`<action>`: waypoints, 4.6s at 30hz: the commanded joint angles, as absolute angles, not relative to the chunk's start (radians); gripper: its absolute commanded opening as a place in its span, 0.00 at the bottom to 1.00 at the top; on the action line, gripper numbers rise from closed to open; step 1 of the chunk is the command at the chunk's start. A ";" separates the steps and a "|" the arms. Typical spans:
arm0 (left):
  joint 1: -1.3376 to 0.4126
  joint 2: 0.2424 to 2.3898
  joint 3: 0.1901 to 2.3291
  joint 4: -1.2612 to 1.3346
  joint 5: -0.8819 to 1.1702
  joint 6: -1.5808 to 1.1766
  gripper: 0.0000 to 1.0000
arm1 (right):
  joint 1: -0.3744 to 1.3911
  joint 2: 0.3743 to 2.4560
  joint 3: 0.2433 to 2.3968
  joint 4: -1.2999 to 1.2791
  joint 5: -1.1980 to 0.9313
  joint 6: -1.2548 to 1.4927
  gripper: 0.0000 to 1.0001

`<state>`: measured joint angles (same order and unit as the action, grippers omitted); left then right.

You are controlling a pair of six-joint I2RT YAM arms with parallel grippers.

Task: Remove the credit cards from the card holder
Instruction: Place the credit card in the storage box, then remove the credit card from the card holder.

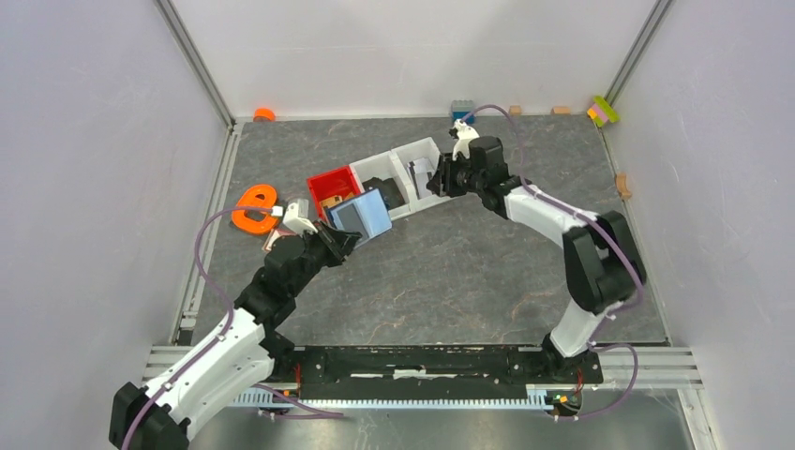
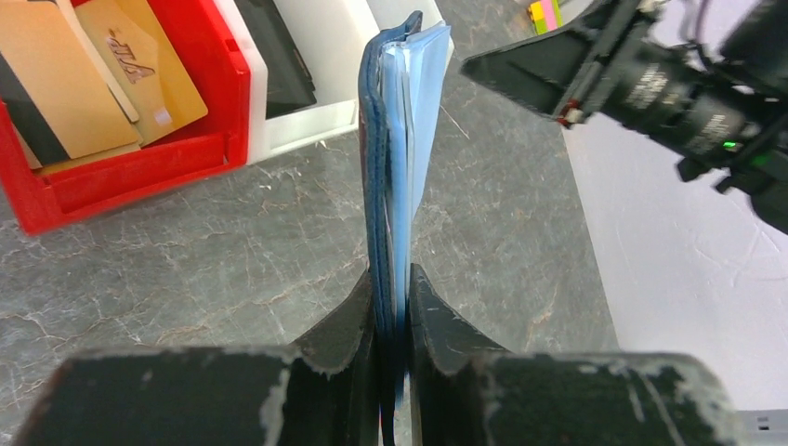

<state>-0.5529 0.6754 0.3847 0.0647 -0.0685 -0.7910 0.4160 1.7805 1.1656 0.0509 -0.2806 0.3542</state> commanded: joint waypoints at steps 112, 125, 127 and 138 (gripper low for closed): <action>-0.580 1.162 0.526 0.419 0.543 -0.779 0.02 | 0.598 1.277 0.457 0.725 -0.624 0.587 0.61; -0.605 1.164 0.530 0.454 0.571 -0.781 0.02 | 0.638 1.313 0.502 0.643 -0.604 0.539 0.76; -0.606 1.163 0.529 0.454 0.571 -0.780 0.02 | 0.640 1.317 0.505 0.643 -0.603 0.538 0.67; -0.607 1.145 0.535 0.390 0.514 -0.756 0.02 | 0.640 1.308 0.505 0.641 -0.605 0.538 0.56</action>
<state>-0.5980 1.1645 0.4877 0.3737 0.5240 -0.7975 0.6331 1.3128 0.4637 0.6182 -0.5945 0.5518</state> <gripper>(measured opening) 0.099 0.568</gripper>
